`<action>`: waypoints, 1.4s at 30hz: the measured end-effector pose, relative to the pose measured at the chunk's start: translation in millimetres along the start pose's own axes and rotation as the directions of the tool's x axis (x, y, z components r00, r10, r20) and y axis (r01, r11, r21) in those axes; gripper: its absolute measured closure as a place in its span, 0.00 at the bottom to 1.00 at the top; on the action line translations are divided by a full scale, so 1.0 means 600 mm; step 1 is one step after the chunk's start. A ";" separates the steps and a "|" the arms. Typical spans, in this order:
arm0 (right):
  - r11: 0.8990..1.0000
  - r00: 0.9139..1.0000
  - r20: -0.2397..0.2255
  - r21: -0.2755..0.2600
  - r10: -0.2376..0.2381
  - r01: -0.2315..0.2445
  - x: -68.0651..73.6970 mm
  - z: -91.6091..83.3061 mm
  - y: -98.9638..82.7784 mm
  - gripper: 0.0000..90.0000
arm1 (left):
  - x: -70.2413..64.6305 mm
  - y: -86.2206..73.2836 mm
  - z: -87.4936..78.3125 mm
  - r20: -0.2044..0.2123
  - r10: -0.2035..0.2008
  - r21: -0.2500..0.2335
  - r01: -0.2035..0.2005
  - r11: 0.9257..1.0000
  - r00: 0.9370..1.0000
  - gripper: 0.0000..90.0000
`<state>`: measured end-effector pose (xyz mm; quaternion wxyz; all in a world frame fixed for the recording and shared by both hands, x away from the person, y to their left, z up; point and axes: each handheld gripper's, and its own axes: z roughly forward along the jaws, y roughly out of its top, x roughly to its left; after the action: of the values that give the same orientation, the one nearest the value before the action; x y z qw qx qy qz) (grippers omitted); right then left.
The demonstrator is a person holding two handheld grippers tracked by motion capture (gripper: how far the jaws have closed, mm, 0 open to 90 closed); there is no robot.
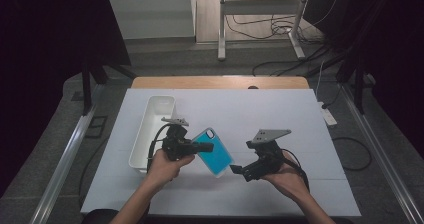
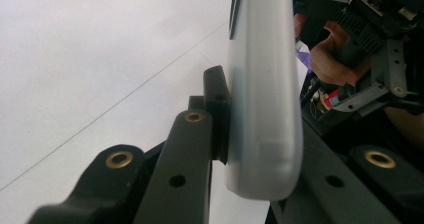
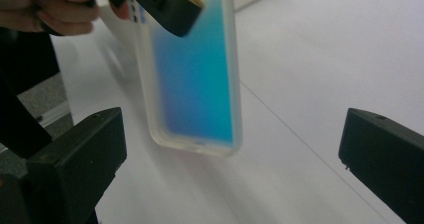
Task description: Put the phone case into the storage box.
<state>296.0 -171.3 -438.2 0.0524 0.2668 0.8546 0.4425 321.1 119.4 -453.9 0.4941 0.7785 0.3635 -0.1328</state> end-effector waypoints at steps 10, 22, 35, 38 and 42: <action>0.999 0.999 -0.023 0.016 -0.031 0.031 -0.001 0.011 -0.005 0.00 | -0.008 0.003 -0.001 0.027 0.047 -0.010 -0.047 0.999 0.999 0.95; 0.999 0.999 -0.044 0.048 0.024 -0.022 0.003 0.023 0.001 0.00 | -0.024 0.006 0.004 0.070 0.109 -0.014 -0.109 0.994 0.992 0.95; 0.997 0.995 -0.103 0.075 0.014 -0.007 0.012 0.032 0.006 0.28 | -0.040 0.007 0.010 0.116 0.167 -0.016 -0.166 0.986 0.979 0.95; 0.997 0.988 -0.155 0.072 0.022 -0.010 0.011 0.031 0.007 0.40 | -0.043 0.008 0.011 0.128 0.180 -0.015 -0.180 0.984 0.975 0.95; 0.996 0.983 -0.180 0.087 0.021 -0.005 0.011 0.032 0.007 0.48 | -0.046 0.008 0.012 0.142 0.193 -0.013 -0.193 0.981 0.971 0.95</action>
<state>298.4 -152.0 -445.8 -0.0399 0.2330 0.8722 0.4282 306.2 99.6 -438.5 0.5291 0.7988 0.2499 -0.1397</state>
